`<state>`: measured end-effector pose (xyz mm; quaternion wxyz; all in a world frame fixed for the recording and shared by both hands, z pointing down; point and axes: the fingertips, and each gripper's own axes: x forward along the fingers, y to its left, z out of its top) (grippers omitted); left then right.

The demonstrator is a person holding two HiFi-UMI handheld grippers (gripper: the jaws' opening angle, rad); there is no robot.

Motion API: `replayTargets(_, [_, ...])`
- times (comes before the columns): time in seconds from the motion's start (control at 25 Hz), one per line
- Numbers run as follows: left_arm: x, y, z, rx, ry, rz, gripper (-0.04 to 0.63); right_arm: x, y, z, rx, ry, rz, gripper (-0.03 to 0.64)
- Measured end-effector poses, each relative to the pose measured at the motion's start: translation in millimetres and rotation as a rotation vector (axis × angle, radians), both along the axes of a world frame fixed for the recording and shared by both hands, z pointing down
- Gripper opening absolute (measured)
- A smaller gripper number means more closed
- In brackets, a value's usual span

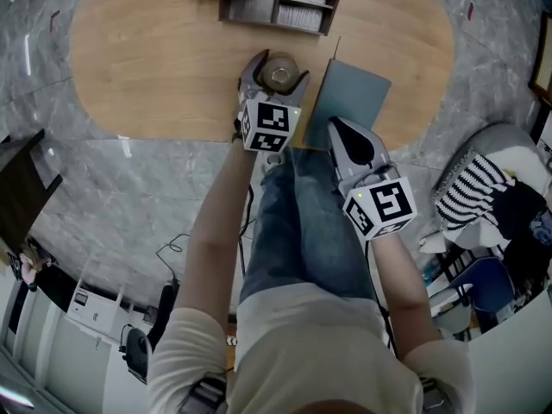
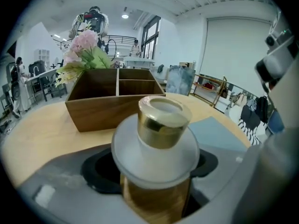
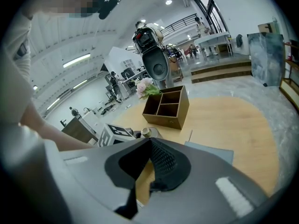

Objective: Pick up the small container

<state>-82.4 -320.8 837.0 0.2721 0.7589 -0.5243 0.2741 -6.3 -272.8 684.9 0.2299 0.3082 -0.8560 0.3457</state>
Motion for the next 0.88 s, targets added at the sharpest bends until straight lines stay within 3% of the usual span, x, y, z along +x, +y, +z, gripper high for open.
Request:
replayTargets(0.36, [0.5, -3.5, 3.4, -0.007, -0.07, 0.057, 0.351, 2.4, 3.7, -7.9, 0.009, -0.004, 0.021, 0.0])
replayTargets(0.88, [11.4, 41.2, -16.5, -0.072, -0.053, 0.091, 0.348, 10.3, 16.3, -41.5, 0.067, -0.022, 0.053, 0.0])
